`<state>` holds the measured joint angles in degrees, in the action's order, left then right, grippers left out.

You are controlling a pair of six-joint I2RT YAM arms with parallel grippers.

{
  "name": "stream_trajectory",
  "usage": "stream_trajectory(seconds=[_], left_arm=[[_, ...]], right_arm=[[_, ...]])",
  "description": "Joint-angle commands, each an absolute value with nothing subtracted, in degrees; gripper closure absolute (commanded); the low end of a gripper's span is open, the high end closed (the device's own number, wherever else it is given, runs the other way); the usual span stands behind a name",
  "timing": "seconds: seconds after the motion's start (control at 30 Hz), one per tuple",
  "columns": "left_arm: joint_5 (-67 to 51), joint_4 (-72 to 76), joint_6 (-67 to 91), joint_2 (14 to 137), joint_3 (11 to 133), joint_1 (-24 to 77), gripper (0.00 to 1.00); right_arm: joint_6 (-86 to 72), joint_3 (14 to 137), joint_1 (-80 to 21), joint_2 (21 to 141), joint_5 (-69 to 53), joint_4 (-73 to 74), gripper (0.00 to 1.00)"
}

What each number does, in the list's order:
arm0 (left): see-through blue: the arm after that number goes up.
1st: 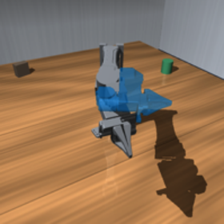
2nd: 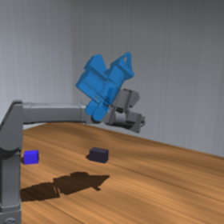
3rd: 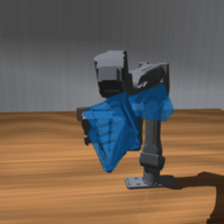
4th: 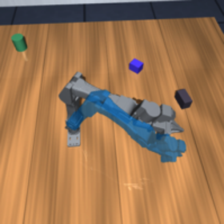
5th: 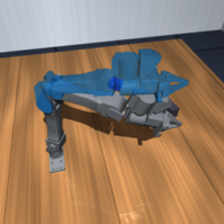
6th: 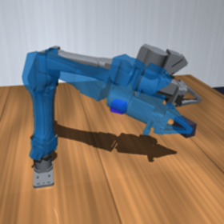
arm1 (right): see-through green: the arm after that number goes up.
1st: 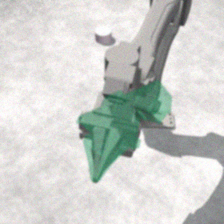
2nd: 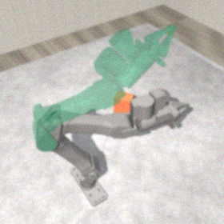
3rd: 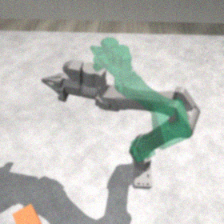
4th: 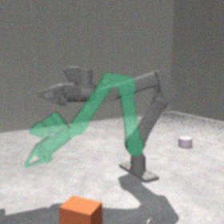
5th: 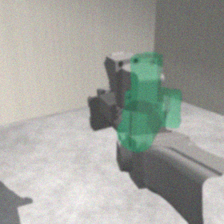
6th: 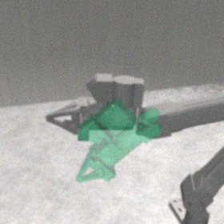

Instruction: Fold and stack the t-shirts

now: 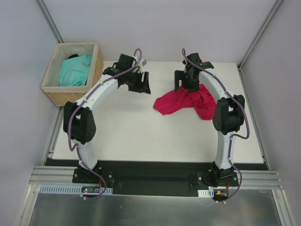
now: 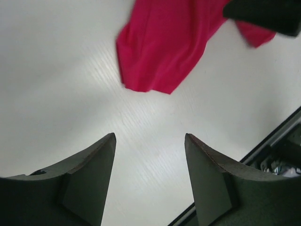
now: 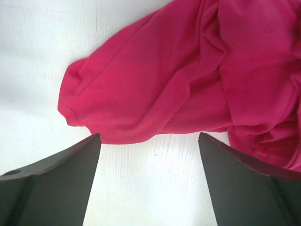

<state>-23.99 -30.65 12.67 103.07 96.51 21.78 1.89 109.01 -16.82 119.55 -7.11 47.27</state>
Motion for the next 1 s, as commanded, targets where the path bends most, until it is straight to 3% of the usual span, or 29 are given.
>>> stream_trajectory(seconds=[0.0, 0.1, 0.3, 0.43, 0.77, 0.97], left_arm=[[-34.08, -32.69, 8.00, 107.22, 98.17, 25.75, 0.40], [-39.89, -32.96, 5.72, 110.12, 101.59, 27.06, 0.38], [-42.80, -32.96, 4.13, 113.99, 102.13, 29.79, 0.37], [-43.25, -33.40, 5.80, 117.15, 103.00, 30.67, 0.36], [-20.33, -36.30, 2.99, 126.82, 110.03, 33.13, 0.39], [-17.22, -33.24, 3.96, 126.83, 114.26, 33.40, 0.40]], right_arm=[[1.67, 112.32, -16.17, 113.65, -1.06, 46.94, 0.09], [1.58, 112.24, -15.64, 110.57, 3.77, 45.62, 0.06], [-1.32, 119.70, -15.12, 111.09, 29.65, 55.27, 0.01], [-1.23, 119.01, -14.86, 109.78, 39.72, 57.04, 0.03], [3.07, 94.67, -10.03, 99.85, 4.85, 36.07, 0.04], [7.91, 86.14, -6.43, 97.12, -7.55, 30.15, 0.04]])
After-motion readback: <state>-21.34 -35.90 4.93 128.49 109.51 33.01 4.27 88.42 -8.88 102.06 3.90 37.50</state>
